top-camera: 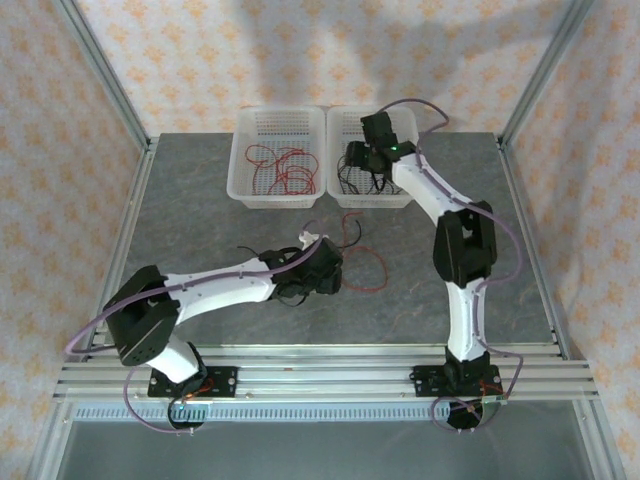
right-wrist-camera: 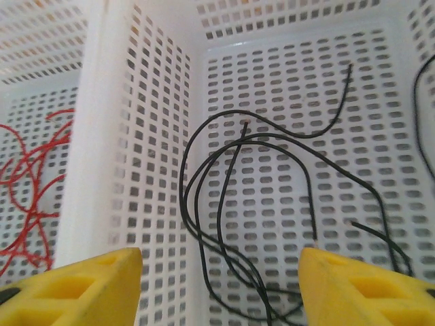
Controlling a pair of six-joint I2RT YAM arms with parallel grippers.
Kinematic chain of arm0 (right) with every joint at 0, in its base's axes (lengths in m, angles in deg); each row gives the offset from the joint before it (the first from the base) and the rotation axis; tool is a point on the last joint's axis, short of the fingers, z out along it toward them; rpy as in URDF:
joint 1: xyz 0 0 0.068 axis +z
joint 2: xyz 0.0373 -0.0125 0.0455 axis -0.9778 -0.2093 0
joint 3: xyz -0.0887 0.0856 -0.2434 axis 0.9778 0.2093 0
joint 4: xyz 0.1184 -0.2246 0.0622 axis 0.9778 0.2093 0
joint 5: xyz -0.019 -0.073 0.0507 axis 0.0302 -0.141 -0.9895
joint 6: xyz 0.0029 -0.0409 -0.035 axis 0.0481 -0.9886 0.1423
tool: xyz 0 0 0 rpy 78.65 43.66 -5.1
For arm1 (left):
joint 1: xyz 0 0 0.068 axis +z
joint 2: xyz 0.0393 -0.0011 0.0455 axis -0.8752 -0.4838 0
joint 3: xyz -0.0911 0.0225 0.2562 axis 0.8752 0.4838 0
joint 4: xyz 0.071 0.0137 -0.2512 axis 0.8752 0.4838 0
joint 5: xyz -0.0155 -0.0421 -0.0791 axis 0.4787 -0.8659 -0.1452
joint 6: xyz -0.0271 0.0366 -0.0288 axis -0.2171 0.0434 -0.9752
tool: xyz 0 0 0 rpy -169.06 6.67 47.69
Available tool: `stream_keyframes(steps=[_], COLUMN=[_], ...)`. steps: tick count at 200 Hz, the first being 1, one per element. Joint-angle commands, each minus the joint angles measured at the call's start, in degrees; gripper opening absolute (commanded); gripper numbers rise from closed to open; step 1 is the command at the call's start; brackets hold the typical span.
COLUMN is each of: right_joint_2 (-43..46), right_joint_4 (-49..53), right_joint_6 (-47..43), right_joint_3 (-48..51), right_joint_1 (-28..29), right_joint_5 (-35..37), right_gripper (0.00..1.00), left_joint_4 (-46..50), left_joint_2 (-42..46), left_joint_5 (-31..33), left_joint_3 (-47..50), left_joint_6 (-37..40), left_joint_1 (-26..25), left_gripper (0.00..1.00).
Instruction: Untangle the cables
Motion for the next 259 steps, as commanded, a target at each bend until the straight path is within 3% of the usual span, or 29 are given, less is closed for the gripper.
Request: stream_keyframes(steps=[1, 56, 145, 206, 259], right_joint_2=[8.0, 23.6, 46.5, 53.4, 57.1], right_joint_4=[-2.9, -6.2, -8.0, -8.1, -8.3], right_joint_6=[-0.9, 0.0, 0.9, 2.1, 3.1], right_joint_3=[5.1, 19.8, 40.2, 48.1, 51.5], right_joint_1=[-0.1, -0.1, -0.1, -0.1, -0.1], right_joint_5=[1.9, 1.8, 2.0, 1.7, 1.5], right_gripper=[0.61, 0.61, 0.61, 0.61, 0.61], left_joint_4=[1.6, 2.8, 9.3, 10.4, 13.5], left_joint_2=[-1.9, -10.2, -24.3, -28.4, -29.9], left_joint_5=[-0.6, -2.1, 1.2, 2.6, 8.9], left_joint_3=[-3.6, -9.9, -20.1, -21.0, -18.4], left_joint_6=[1.9, 5.3, 9.2, 9.0, 6.0], left_joint_1=[-0.4, -0.4, 0.1, 0.4, 0.4], left_gripper=[0.63, 0.57, 0.51, 0.40, 0.23])
